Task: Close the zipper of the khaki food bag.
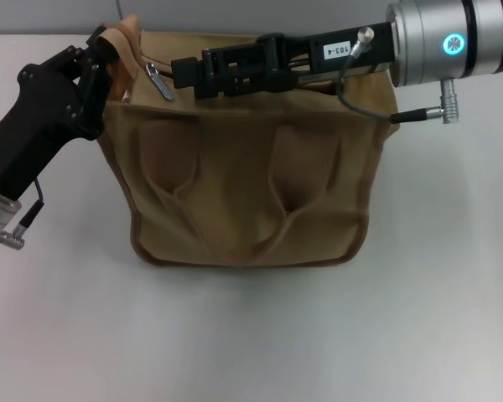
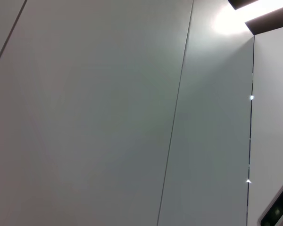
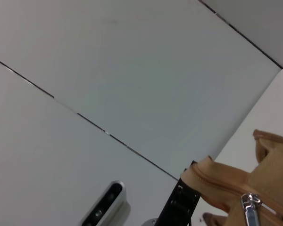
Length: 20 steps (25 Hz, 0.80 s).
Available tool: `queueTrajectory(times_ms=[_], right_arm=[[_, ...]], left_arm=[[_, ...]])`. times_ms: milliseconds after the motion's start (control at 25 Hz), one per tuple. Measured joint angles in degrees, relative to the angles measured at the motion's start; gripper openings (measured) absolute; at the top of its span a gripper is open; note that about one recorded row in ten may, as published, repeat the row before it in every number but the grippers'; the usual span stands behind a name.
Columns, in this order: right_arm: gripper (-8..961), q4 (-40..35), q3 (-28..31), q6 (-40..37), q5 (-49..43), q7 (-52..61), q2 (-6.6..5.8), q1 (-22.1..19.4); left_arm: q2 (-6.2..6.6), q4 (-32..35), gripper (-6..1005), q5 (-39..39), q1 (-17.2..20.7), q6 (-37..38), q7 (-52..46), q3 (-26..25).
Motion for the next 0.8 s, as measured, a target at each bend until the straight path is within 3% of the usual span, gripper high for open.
queueTrajectory(times_ms=[800], right_arm=[[624,1.46,-0.1,3.36,2.76,-8.71,0.57,-0.5]], left_arm=[[0.0,0.0,26,0.12,-1.94,0.41,-0.46,0.0]])
